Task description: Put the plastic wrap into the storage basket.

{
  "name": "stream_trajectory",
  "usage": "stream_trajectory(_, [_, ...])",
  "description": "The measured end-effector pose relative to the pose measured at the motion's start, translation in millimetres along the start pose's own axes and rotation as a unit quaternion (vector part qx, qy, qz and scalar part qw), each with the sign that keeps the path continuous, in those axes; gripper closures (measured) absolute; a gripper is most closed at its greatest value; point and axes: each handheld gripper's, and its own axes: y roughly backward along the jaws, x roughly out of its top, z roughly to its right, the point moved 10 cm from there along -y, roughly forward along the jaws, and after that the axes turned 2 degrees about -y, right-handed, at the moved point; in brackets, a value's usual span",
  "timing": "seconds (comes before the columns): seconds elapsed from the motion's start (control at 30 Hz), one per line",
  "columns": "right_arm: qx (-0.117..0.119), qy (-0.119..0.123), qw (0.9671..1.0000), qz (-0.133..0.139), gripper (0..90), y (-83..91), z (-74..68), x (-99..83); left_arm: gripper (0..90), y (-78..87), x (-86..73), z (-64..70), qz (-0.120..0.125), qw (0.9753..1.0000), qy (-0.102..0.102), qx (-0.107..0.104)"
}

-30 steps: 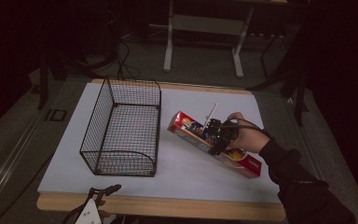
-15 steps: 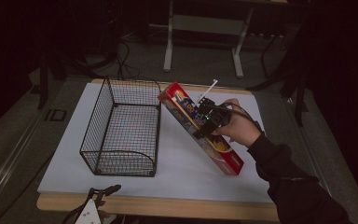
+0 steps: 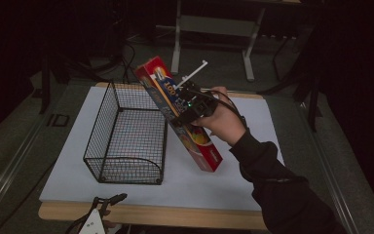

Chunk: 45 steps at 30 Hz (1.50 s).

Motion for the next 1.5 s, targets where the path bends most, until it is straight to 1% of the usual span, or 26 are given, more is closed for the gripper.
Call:
stream_trajectory(0.07, [0.000, -0.007, 0.9997, 0.021, 39.0, 1.4, -5.8, 15.3, 0.1, 0.1, 0.3, 0.2, 0.001, 1.0000, -0.001, 0.000])
stream_trajectory(0.1, [0.002, -0.010, 0.9996, 0.028, 38.9, 2.2, -8.2, 20.5, 0.1, 0.2, 0.4, 0.3, 0.001, 1.0000, -0.001, -0.001])
stream_trajectory(0.17, [0.001, -0.018, 0.9985, 0.051, 38.9, 4.2, -13.4, 36.1, 0.1, 0.3, 0.5, 0.4, 0.002, 1.0000, 0.000, -0.001])
stream_trajectory(0.23, [0.002, -0.024, 0.9976, 0.064, 38.9, 3.8, -17.0, 46.5, 0.1, 0.4, 0.6, 0.8, 0.003, 1.0000, 0.002, -0.002])
stream_trajectory(0.33, [0.010, -0.040, 0.9954, 0.087, 38.9, 0.5, -23.2, 62.7, 0.1, 0.4, 0.7, 1.4, 0.003, 1.0000, 0.002, -0.003])
stream_trajectory(0.37, [0.014, -0.045, 0.9942, 0.097, 38.9, -1.4, -25.5, 69.2, 0.1, 0.5, 0.9, 1.4, 0.003, 1.0000, 0.001, -0.003])
stream_trajectory(0.43, [0.022, -0.051, 0.9920, 0.114, 38.9, -4.0, -30.3, 78.4, 0.1, 1.1, 1.2, 1.5, 0.004, 1.0000, 0.000, -0.004])
stream_trajectory(0.5, [0.023, -0.058, 0.9905, 0.122, 38.9, -7.0, -33.9, 84.6, 0.1, 1.4, 1.3, 1.4, 0.005, 1.0000, 0.000, -0.004])
stream_trajectory(0.6, [0.017, -0.065, 0.9881, 0.138, 38.9, -14.1, -39.5, 94.0, 0.1, 1.5, 1.3, 1.2, 0.005, 1.0000, -0.001, -0.005])
stream_trajectory(0.7, [0.005, -0.083, 0.9845, 0.155, 38.9, -27.0, -42.0, 99.7, 0.1, 1.9, 1.5, 1.8, 0.006, 1.0000, 0.000, -0.006])
stream_trajectory(0.77, [0.012, -0.094, 0.9834, 0.155, 38.9, -38.5, -44.3, 99.9, 0.1, 2.1, 1.5, 1.8, 0.005, 1.0000, -0.001, -0.006])
stream_trajectory(0.83, [0.016, -0.100, 0.9837, 0.148, 38.9, -48.5, -45.5, 98.0, 0.1, 2.3, 1.6, 1.7, 0.006, 1.0000, 0.000, -0.006])
stream_trajectory(0.87, [0.011, -0.106, 0.9832, 0.148, 38.9, -53.9, -45.2, 96.9, 0.1, 2.3, 1.6, 1.7, 0.005, 1.0000, -0.001, -0.006])
stream_trajectory(0.9, [0.009, -0.108, 0.9834, 0.145, 38.9, -59.8, -44.9, 95.7, 0.1, 2.3, 1.6, 1.9, 0.005, 1.0000, -0.001, -0.007])
stream_trajectory(0.97, [0.007, -0.121, 0.9822, 0.143, 38.9, -71.0, -43.0, 92.8, 0.1, 2.4, 1.5, 2.2, 0.005, 1.0000, -0.002, -0.007])
stream_trajectory(1.03, [0.006, -0.128, 0.9824, 0.136, 38.9, -81.3, -40.9, 88.8, 0.1, 2.7, 1.8, 2.3, 0.006, 1.0000, -0.002, -0.007])
stream_trajectory(1.1, [0.003, -0.143, 0.9815, 0.128, 38.9, -91.4, -37.8, 83.8, 0.1, 2.5, 1.7, 2.0, 0.006, 1.0000, -0.002, -0.007])
stream_trajectory(1.2, [0.003, -0.156, 0.9810, 0.115, 38.9, -102.9, -35.7, 78.1, 0.1, 2.1, 1.5, 2.3, 0.006, 1.0000, -0.001, -0.008])
stream_trajectory(1.23, [0.001, -0.157, 0.9812, 0.112, 38.9, -106.6, -35.2, 76.6, 0.1, 2.1, 1.5, 2.5, 0.005, 1.0000, -0.001, -0.008])
stream_trajectory(1.27, [-0.007, -0.159, 0.9812, 0.109, 38.9, -110.2, -34.4, 75.4, 0.1, 2.3, 1.4, 2.7, 0.004, 0.9999, -0.002, -0.009])
stream_trajectory(1.33, [-0.016, -0.156, 0.9816, 0.108, 38.8, -116.4, -34.0, 74.0, 0.1, 2.6, 1.7, 2.9, 0.005, 0.9999, -0.004, -0.009])
stream_trajectory(1.5, [-0.041, -0.146, 0.9815, 0.116, 38.8, -131.0, -32.4, 71.8, 0.1, 3.3, 1.9, 2.7, 0.006, 0.9999, -0.004, -0.009])
